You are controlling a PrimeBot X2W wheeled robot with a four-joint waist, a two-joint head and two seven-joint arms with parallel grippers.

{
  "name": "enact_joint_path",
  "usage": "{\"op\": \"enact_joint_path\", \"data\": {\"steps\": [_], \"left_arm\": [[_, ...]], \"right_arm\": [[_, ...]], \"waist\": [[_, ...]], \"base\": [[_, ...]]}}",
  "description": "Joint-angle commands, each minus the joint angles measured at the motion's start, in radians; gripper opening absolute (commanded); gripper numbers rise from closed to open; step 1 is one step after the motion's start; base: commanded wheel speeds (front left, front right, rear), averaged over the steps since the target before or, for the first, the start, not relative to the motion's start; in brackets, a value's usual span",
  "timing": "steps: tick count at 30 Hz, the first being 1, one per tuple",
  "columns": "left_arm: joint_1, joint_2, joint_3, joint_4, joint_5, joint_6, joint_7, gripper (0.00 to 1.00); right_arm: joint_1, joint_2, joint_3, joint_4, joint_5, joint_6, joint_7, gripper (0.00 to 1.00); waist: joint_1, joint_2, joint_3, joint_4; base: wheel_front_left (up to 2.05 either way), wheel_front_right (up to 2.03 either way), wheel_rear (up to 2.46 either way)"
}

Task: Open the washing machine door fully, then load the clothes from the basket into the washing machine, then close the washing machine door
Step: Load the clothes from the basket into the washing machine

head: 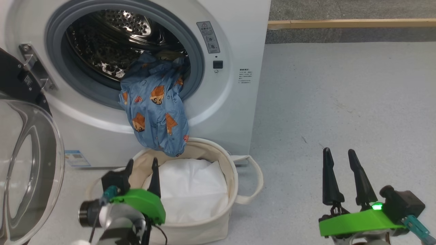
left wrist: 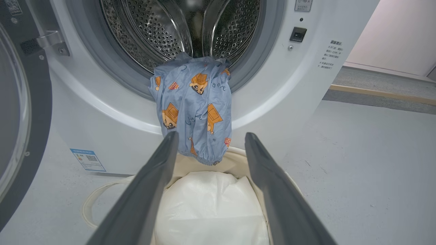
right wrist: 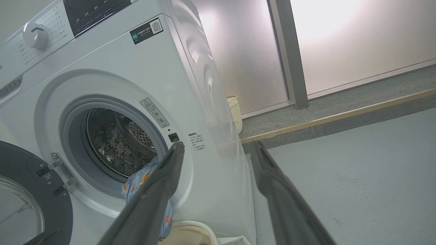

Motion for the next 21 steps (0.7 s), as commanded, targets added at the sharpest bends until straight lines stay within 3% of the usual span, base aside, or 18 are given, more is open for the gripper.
{"op": "enact_joint_path", "data": {"steps": [1, 21], "left_arm": [[-0.003, 0.021, 0.016, -0.03, 0.001, 0.011, -0.012, 1.0], [0.034, 0.021, -0.014, -0.116, 0.008, 0.043, -0.012, 1.0]], "right_arm": [[-0.012, -0.003, 0.02, -0.035, 0.003, 0.007, -0.005, 1.0], [-0.015, -0.003, 0.021, -0.033, 0.006, 0.007, -0.005, 1.0]], "waist": [[0.0, -0.0001, 0.0, 0.0], [0.0, -0.0001, 0.01, -0.007]], "base": [[0.0, 0.0, 0.0], [0.0, 0.0, 0.0]]}}
